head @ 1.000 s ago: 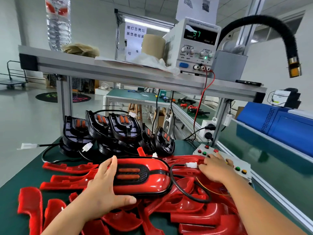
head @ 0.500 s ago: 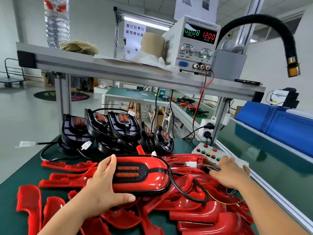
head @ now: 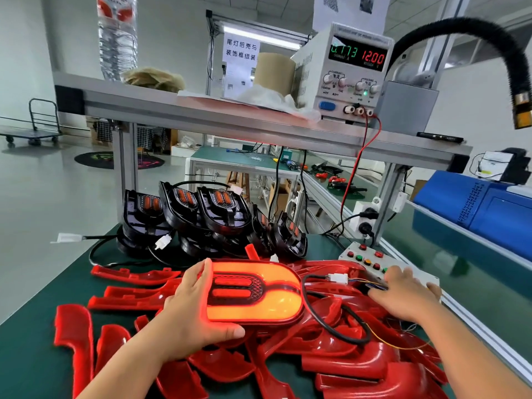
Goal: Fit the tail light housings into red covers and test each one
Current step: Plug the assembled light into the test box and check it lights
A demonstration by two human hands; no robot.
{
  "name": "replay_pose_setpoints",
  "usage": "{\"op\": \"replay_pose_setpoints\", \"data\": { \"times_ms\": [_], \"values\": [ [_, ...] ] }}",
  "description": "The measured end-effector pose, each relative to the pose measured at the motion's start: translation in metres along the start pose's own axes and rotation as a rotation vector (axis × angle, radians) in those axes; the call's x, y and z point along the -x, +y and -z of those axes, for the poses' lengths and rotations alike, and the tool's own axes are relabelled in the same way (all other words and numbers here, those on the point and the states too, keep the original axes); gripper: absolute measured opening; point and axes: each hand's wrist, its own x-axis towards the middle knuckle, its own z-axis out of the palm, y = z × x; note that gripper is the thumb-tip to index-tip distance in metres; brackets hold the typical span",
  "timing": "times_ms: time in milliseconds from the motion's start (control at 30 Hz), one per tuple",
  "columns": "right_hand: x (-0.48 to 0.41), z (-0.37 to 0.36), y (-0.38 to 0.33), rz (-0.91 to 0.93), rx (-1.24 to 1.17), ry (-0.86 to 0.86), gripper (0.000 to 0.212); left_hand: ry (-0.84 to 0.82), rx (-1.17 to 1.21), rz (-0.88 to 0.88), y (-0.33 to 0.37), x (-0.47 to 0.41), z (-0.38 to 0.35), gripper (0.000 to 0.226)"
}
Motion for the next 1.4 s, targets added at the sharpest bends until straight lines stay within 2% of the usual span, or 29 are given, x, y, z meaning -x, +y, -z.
{"op": "replay_pose_setpoints", "data": {
  "times_ms": [233, 367, 433, 533, 633, 733, 1400],
  "values": [
    [-0.002, 0.009, -0.002, 0.079, 0.048, -0.068, 0.055, -0.002, 0.016, 0.004, 0.000, 0.000, 0.000, 0.149],
    [-0.010, 0.013, -0.007, 0.113, 0.183, -0.107, 0.071, -0.008, 0.029, 0.037, 0.001, 0.001, -0.001, 0.139],
    [-0.013, 0.015, -0.012, 0.163, 0.221, -0.119, 0.073, -0.005, 0.012, 0.034, 0.003, 0.001, -0.002, 0.138],
    [-0.016, 0.017, -0.019, 0.206, 0.209, -0.168, 0.074, -0.001, 0.004, 0.037, 0.003, 0.001, -0.002, 0.137],
    [-0.017, 0.017, -0.023, 0.189, 0.186, -0.202, 0.084, 0.003, 0.001, 0.029, 0.003, 0.001, -0.001, 0.136],
    [-0.016, 0.014, -0.024, 0.162, 0.139, -0.215, 0.086, 0.014, -0.006, 0.009, 0.004, 0.002, -0.001, 0.136],
    [-0.012, 0.015, -0.024, 0.177, 0.109, -0.180, 0.088, 0.026, -0.017, 0.009, 0.006, 0.003, 0.000, 0.139]
  ]
}}
